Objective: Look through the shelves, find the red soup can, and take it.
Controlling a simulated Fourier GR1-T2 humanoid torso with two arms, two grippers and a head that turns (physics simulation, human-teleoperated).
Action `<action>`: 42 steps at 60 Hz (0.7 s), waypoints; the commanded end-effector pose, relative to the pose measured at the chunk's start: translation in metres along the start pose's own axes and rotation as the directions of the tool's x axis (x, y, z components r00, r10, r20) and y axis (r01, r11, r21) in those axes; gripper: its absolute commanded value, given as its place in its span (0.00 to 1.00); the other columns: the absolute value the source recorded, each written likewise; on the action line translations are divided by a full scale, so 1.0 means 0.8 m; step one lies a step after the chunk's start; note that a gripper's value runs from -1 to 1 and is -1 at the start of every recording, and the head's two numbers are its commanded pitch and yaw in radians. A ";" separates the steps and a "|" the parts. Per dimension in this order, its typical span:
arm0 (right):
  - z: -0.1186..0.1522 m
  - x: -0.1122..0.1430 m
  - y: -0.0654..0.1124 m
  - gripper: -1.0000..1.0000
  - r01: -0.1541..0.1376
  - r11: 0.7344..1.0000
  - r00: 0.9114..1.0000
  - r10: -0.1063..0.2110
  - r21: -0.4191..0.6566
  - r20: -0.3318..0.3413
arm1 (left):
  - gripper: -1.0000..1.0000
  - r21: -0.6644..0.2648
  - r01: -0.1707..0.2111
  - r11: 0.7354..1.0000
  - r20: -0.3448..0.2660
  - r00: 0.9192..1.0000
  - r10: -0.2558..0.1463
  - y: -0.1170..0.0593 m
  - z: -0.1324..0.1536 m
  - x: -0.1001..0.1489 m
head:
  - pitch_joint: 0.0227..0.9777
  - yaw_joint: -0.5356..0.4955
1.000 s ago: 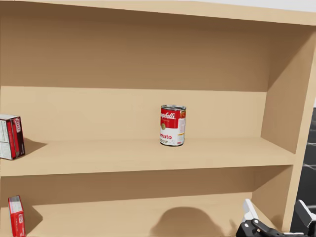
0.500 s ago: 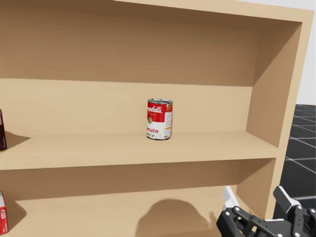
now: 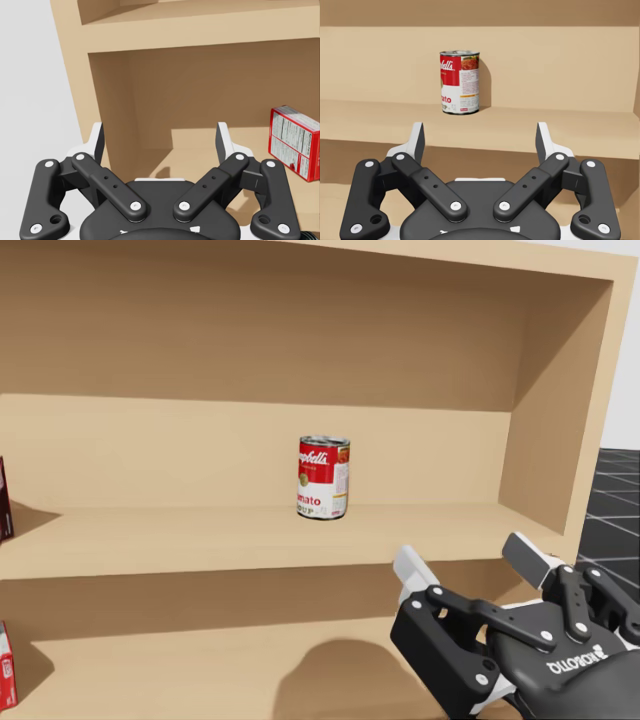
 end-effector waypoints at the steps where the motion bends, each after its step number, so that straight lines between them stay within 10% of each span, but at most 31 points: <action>1: -0.020 0.015 0.022 0.00 0.013 0.998 0.999 -0.010 0.066 -0.037 | 0.00 0.000 -0.001 1.000 -0.002 1.000 0.001 0.000 0.000 -0.001 | 0.24 0.30; 13: -0.060 0.011 0.029 0.00 0.040 0.996 0.996 -0.033 0.082 -0.087 | 0.00 0.003 -0.006 1.000 -0.002 1.000 0.006 0.002 0.000 0.000 | 0.25 0.30; 42: -0.144 0.019 0.030 0.00 -0.011 0.997 0.980 0.025 0.071 -0.197 | 0.00 0.006 -0.012 1.000 -0.004 1.000 0.012 0.006 -0.001 0.000 | 0.25 0.30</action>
